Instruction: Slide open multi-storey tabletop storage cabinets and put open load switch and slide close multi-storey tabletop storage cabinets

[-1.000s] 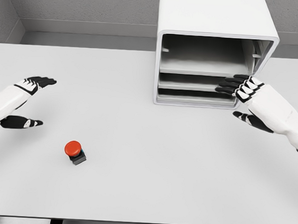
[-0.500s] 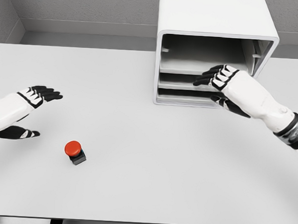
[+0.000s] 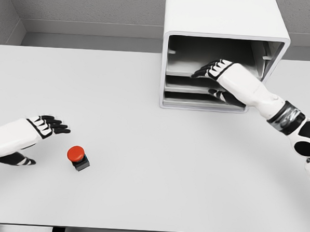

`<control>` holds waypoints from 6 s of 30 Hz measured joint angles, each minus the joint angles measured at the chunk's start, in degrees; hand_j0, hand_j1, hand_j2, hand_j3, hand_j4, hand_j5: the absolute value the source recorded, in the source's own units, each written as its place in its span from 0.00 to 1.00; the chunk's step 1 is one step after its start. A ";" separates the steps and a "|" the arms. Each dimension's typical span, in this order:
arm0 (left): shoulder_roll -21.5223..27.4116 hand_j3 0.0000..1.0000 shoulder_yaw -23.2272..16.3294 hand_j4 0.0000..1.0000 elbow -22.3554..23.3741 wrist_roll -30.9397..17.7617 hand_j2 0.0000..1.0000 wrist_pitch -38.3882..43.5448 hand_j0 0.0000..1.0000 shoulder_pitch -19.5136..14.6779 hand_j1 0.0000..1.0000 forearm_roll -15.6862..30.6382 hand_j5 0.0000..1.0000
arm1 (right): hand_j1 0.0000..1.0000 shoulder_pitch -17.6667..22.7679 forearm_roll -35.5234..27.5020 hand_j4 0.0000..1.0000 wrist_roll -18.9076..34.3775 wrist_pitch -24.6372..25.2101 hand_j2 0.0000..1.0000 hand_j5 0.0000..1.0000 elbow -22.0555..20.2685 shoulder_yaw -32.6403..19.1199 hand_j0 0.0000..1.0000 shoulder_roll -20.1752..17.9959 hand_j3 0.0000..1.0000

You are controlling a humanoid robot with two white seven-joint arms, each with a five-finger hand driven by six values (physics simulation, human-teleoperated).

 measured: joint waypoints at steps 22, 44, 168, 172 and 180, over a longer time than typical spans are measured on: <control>-0.05 1.00 -8.85 1.00 -0.12 -7.92 1.00 -0.02 1.00 -10.99 1.00 6.83 1.00 | 0.72 -5.45 -0.40 0.72 2.40 0.07 0.72 0.72 9.70 1.82 0.72 3.02 0.72; -3.74 0.97 -14.11 0.97 -0.16 -7.94 0.97 -0.04 0.97 -12.92 0.97 4.16 0.97 | 0.73 -1.58 -0.28 0.73 2.29 0.02 0.73 0.73 4.02 1.88 0.73 -1.19 0.73; -0.75 0.81 -17.92 0.81 -0.32 -7.93 0.81 -0.04 0.81 -17.75 0.81 -3.48 0.81 | 0.55 28.12 -7.69 0.55 2.42 -0.02 0.55 0.55 -1.78 -22.31 0.55 -17.34 0.55; -0.86 0.81 -19.12 0.81 -0.36 -7.93 0.81 -0.04 0.81 -17.75 0.81 -4.03 0.81 | 0.55 28.21 -7.21 0.55 2.39 -0.02 0.55 0.55 -1.24 -22.26 0.55 -17.11 0.55; -1.08 0.80 -20.12 0.80 -0.42 -7.92 0.80 -0.02 0.80 -18.02 0.80 -4.22 0.80 | 0.55 28.65 -5.96 0.55 2.38 -0.02 0.55 0.55 -0.83 -22.23 0.55 -15.61 0.55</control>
